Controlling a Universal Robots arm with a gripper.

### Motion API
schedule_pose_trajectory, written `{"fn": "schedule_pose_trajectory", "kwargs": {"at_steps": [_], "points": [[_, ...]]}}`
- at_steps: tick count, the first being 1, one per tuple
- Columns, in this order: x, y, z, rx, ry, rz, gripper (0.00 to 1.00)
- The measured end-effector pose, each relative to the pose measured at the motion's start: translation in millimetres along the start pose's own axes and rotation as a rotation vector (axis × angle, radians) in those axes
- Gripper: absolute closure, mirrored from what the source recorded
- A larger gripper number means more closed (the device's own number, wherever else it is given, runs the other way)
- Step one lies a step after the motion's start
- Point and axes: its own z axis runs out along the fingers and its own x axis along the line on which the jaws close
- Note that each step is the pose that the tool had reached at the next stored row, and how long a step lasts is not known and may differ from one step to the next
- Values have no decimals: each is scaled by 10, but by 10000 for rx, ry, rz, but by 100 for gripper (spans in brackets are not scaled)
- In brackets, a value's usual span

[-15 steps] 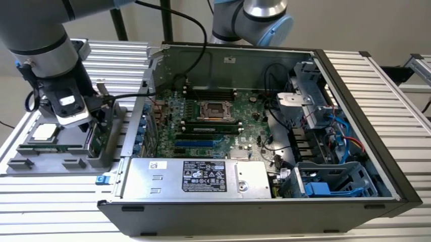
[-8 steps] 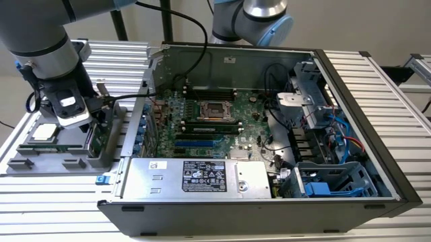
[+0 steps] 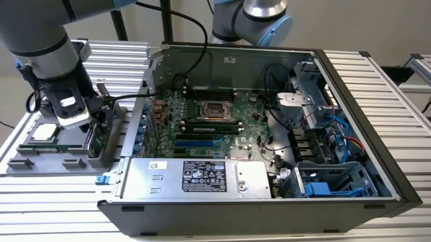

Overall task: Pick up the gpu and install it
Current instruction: 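Pick up the gpu and move the gpu toward the slot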

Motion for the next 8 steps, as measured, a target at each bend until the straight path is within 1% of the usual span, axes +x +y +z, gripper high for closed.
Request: {"fn": "schedule_pose_trajectory", "kwargs": {"at_steps": [4,5,8], "points": [[0,0,1,0,0,0,0],[0,0,0,0,0,0,100],[0,0,1,0,0,0,100]]}}
